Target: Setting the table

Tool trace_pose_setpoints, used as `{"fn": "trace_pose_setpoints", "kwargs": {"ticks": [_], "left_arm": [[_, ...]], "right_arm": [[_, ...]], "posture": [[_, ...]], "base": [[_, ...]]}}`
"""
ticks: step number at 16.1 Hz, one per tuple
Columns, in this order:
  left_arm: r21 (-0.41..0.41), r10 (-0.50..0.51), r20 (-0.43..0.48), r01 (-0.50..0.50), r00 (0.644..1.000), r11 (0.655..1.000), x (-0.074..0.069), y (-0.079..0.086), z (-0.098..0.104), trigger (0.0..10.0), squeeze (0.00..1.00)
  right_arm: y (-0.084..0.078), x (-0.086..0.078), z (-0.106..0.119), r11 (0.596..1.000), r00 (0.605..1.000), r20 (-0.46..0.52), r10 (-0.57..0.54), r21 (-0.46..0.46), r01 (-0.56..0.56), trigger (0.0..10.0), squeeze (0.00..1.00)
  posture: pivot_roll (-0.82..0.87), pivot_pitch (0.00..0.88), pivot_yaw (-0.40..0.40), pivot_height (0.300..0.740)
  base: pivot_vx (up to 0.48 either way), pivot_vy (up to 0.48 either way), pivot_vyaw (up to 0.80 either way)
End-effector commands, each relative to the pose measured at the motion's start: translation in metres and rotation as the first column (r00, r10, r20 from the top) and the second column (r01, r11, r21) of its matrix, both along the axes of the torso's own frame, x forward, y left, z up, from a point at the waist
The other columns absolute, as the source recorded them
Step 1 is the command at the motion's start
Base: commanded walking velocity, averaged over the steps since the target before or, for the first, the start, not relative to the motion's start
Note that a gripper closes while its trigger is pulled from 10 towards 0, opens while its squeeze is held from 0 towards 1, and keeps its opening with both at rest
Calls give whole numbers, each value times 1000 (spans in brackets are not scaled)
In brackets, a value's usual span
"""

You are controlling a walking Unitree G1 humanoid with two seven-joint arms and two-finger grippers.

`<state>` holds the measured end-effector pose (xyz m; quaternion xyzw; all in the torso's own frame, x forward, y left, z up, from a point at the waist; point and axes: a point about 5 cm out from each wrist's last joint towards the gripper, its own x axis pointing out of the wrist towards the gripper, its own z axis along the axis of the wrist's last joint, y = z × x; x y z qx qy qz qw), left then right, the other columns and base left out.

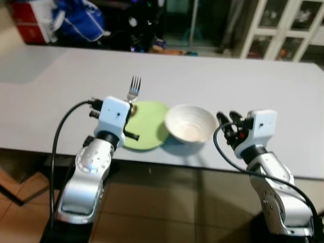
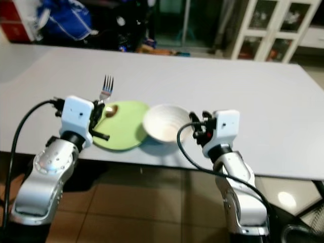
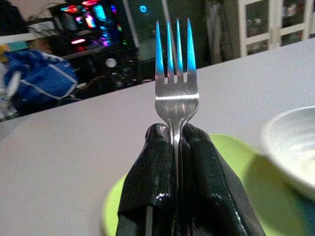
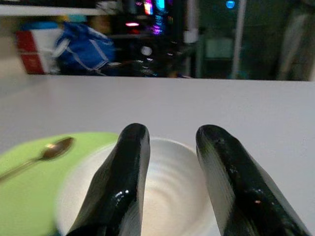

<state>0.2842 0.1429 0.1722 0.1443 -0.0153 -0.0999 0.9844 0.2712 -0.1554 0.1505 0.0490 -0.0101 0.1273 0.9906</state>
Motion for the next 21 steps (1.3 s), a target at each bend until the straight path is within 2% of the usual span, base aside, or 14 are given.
{"fn": "trace_pose_setpoints", "kwargs": {"ticks": [1,4,8,10,11,13,15,18,21], "left_arm": [[1,5,10,-5,1000,1000,2,3,3,10000,0],[0,0,8,0,1000,1000,5,2,2,10000,0],[-7,1,2,-1,1000,1000,9,3,1,10000,0],[-32,4,-81,-6,997,999,14,2,-9,10000,0],[-14,-29,-142,27,989,1000,16,-3,-17,10000,0],[-34,-46,-204,40,978,999,21,-7,-25,10000,0],[-45,-49,-244,39,968,998,26,-7,-30,10000,0],[-8,-26,-332,25,943,1000,43,-4,-42,10000,0],[-52,-71,-377,56,923,997,54,-10,-49,10000,0]], "right_arm": [[5,-1,5,999,999,7,43,7,-43,10000,0],[10,-4,13,992,992,30,122,25,-123,10000,0],[15,-7,17,985,985,41,170,30,-171,10000,0],[18,-10,29,971,971,61,233,39,-236,10000,0],[21,-13,32,955,954,56,294,25,-296,10000,0],[24,-17,34,933,932,39,360,-1,-360,10000,0],[26,-19,34,920,919,29,393,-18,-393,10000,0],[29,-27,32,889,891,5,454,-60,-453,10000,0],[33,-30,32,878,880,-4,475,-71,-474,10000,0]], "posture": [[38,0,-3,740],[32,0,2,740],[27,0,0,740],[16,0,-1,740],[15,0,-4,740],[13,0,-8,740],[13,0,-8,740],[4,0,-8,740],[-2,0,-7,740]], "base": [[326,0,0],[324,0,0],[322,0,0],[0,0,0],[0,0,0],[0,0,0],[0,0,0],[0,0,0],[0,0,0]]}}
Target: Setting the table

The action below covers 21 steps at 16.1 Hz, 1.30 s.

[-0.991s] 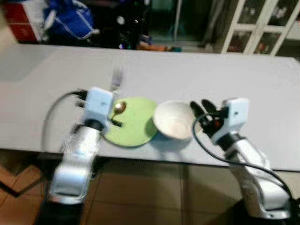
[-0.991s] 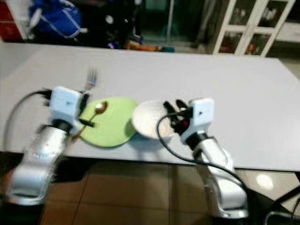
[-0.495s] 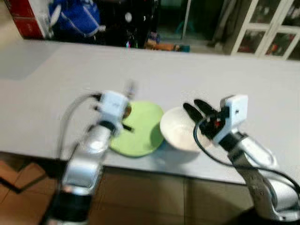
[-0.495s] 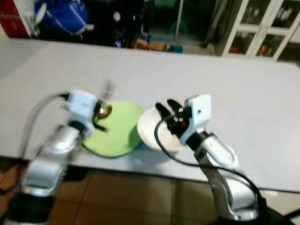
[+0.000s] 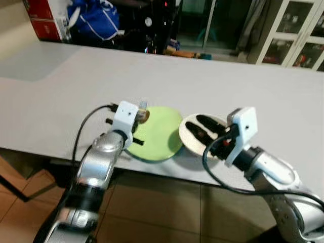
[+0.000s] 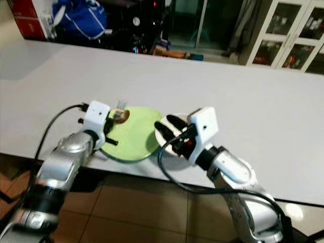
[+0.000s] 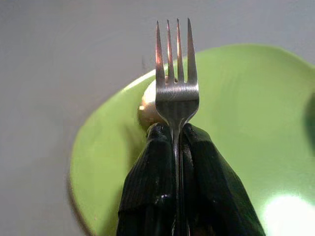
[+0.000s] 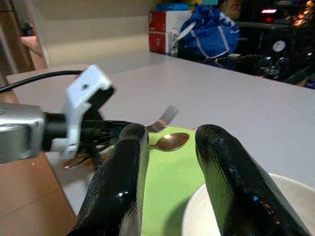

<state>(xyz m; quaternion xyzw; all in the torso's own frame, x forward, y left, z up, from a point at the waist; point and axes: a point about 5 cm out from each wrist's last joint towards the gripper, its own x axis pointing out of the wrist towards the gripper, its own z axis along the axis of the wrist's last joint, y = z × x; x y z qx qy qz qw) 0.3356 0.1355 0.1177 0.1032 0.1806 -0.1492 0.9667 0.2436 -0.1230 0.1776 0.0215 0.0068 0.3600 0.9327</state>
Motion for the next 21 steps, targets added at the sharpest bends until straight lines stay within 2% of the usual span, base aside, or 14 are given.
{"fn": "trace_pose_setpoints", "kwargs": {"ticks": [1,5,11,18,21], "left_arm": [[-23,-35,11,36,999,999,7,-8,4,10000,0],[-38,-55,-31,53,998,998,19,-21,1,10000,0],[-23,-98,-96,96,991,995,18,-33,-8,10000,0],[1,-70,-145,70,987,998,21,-32,-14,10000,0],[-5,-78,-133,78,988,997,21,-33,-16,10000,0]], "right_arm": [[3,-4,5,999,999,16,32,-16,-32,10000,0],[8,-11,2,995,996,-5,90,-47,-91,10000,0],[8,-14,-2,991,995,-21,98,-91,-100,10000,0],[8,-16,-4,987,993,-32,110,-115,-113,10000,0],[9,-15,-5,987,994,-30,107,-115,-110,10000,0]], "posture": [[-6,0,-6,740],[-13,0,-3,740],[-16,0,-2,740],[-13,0,-2,740],[-14,0,-1,740]], "base": [[0,0,0],[0,0,0],[0,0,0],[0,0,0],[0,0,0]]}}
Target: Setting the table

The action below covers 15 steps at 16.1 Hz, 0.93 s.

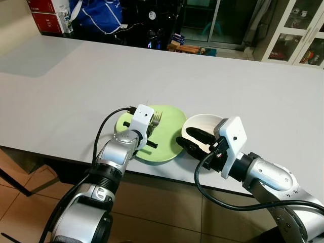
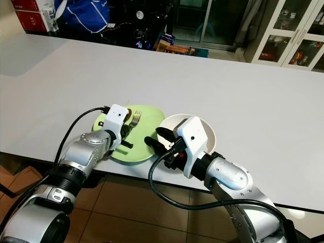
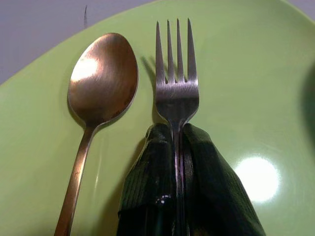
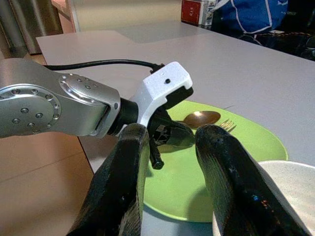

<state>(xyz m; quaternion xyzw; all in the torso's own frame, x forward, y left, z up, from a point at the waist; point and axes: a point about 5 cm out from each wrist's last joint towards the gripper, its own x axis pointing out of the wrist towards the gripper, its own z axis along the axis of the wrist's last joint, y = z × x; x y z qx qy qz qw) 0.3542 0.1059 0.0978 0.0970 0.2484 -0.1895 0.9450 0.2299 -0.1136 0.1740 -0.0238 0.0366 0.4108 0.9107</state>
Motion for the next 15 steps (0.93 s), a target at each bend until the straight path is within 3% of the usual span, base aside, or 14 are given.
{"fn": "trace_pose_setpoints", "kwargs": {"ticks": [1,7,8,9,15], "left_arm": [[-5,-9,24,9,1000,1000,4,-3,5,10000,0],[-15,-5,19,5,1000,1000,7,-3,5,10000,31],[-15,-5,15,5,1000,1000,7,-3,4,10000,718],[-16,-3,13,3,1000,1000,7,-3,4,10000,1000],[-46,0,43,2,999,999,10,-6,13,10000,1000]], "right_arm": [[-1,-2,-1,1000,1000,-2,-5,-12,5,10000,0],[0,-2,-2,1000,1000,-6,-8,-10,8,10000,0],[0,-2,-2,1000,1000,-7,-9,-10,9,10000,0],[0,-2,-2,1000,1000,-7,-10,-10,10,10000,0],[-1,-1,-2,1000,1000,-5,-14,-7,13,10000,0]], "posture": [[-14,0,-1,740],[-16,0,2,740],[-16,0,2,740],[-16,0,2,740],[-15,0,1,740]], "base": [[0,0,0],[0,0,0],[0,0,0],[0,0,0],[0,0,0]]}}
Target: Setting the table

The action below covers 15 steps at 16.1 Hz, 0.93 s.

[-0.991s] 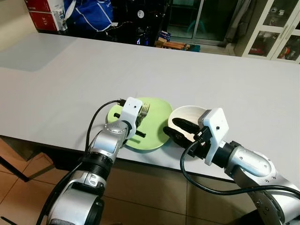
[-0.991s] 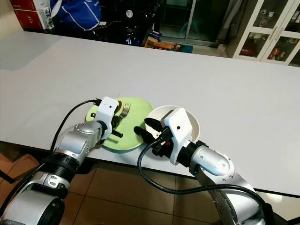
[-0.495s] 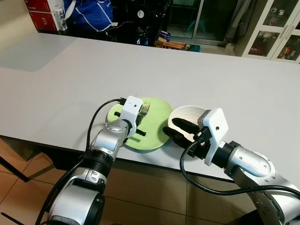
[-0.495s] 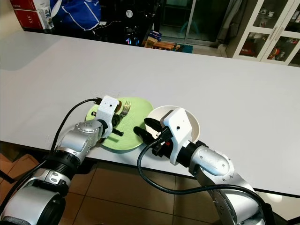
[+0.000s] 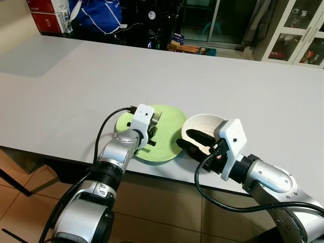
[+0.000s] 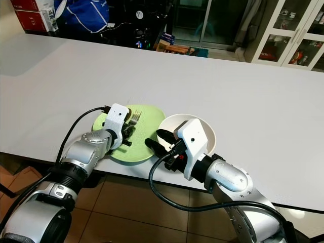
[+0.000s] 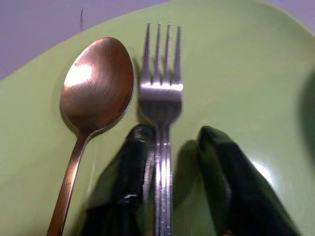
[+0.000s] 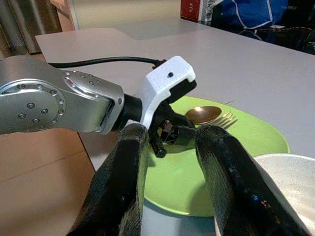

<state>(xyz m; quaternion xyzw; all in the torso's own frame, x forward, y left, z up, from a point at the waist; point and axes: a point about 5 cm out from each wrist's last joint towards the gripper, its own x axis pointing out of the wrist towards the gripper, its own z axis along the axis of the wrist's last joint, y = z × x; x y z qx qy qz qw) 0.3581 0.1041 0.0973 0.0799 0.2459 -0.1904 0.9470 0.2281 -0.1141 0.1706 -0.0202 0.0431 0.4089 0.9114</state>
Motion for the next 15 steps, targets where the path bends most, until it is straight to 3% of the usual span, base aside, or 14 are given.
{"fn": "trace_pose_setpoints", "kwargs": {"ticks": [1,7,8,9,10,11,12,13,14,15], "left_arm": [[-14,-6,47,7,999,1000,7,-4,14,10000,1000],[-3,10,86,-9,996,1000,12,-6,29,10000,1000],[1,13,93,-13,996,1000,12,-6,32,10000,675],[-5,18,120,-17,993,1000,12,-6,40,10000,0],[-26,23,230,-17,973,1000,14,-8,60,10000,0],[-37,14,278,-3,960,999,14,-9,69,10000,0],[-62,7,413,21,911,998,12,-10,93,10000,0],[-71,18,477,18,878,997,9,-9,106,10000,0],[-66,41,546,-5,837,998,-3,-2,119,10000,0],[-56,76,571,-53,817,997,-20,8,123,10000,0]], "right_arm": [[0,1,1,1000,1000,10,-9,-8,9,10000,0],[-2,3,4,1000,1000,21,-20,-11,20,10000,0],[-2,4,4,1000,999,24,-24,-10,24,10000,0],[-3,5,5,999,999,28,-32,-6,32,10000,0],[-4,7,7,998,998,39,-56,6,56,10000,0],[-5,8,8,997,996,42,-77,23,76,10000,0],[-8,11,13,990,990,54,-129,70,125,10000,0],[-10,13,17,984,986,59,-155,98,149,10000,0],[-13,17,21,964,970,74,-231,149,218,10000,0],[-15,22,25,949,951,113,-287,170,266,10000,0]], "posture": [[-15,0,1,740],[-20,0,10,740],[-18,0,11,740],[-18,0,11,740],[-21,0,15,740],[-21,0,15,740],[-21,0,15,740],[-15,0,14,740],[-12,0,23,740],[-6,0,22,740]], "base": [[0,0,0],[0,0,0],[0,0,0],[0,0,0],[0,0,0],[0,0,0],[0,0,0],[0,0,0],[0,0,0],[0,0,0]]}}
